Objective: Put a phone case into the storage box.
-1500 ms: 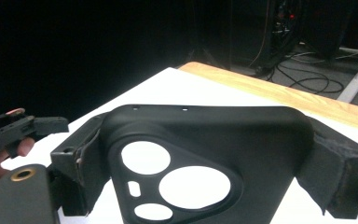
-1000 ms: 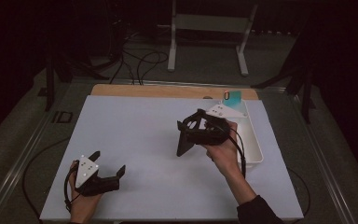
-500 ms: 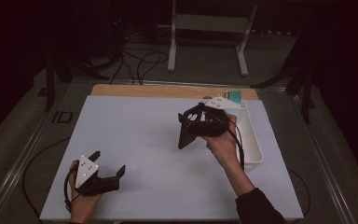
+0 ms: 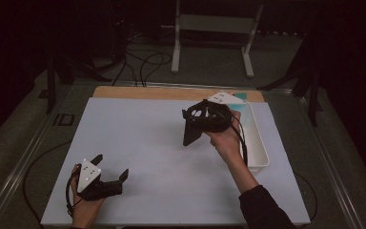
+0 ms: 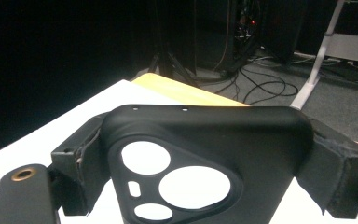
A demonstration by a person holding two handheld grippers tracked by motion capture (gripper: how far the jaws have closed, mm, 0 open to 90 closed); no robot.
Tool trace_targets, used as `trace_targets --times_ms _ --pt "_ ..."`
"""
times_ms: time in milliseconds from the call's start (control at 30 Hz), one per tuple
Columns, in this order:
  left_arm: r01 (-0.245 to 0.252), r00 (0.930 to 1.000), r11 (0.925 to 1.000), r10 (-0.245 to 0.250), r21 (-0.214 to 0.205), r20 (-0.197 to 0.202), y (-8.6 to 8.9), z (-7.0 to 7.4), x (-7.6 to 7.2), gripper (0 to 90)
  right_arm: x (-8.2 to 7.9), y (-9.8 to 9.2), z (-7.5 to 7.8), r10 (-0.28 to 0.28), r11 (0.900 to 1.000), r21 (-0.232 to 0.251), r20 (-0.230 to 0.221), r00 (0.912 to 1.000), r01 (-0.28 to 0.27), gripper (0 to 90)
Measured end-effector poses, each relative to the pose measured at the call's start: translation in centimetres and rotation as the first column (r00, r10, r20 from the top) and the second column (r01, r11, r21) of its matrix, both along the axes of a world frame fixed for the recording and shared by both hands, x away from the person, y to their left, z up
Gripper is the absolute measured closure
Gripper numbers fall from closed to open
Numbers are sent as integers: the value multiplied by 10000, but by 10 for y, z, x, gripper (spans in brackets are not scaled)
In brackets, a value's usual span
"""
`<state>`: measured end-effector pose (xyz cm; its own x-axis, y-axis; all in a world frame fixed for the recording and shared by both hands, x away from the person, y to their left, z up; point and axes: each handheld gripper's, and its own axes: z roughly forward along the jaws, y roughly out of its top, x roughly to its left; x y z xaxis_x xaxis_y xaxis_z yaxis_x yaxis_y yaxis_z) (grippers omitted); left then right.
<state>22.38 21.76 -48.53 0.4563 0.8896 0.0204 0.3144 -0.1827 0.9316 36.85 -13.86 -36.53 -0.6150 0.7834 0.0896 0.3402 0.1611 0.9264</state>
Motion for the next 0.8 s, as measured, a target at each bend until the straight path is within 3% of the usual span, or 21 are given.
trace_targets --times_ms 367,800 --pt "41 10000 10000 -41 64 -25 -1 0 0 2 15 -4 0 -236 9997 -30 -165 9996 235 134" --pt "33 10000 10000 -33 5 34 -2 0 -1 2 32 -6 2 -572 9977 -370 -40 9984 570 134"
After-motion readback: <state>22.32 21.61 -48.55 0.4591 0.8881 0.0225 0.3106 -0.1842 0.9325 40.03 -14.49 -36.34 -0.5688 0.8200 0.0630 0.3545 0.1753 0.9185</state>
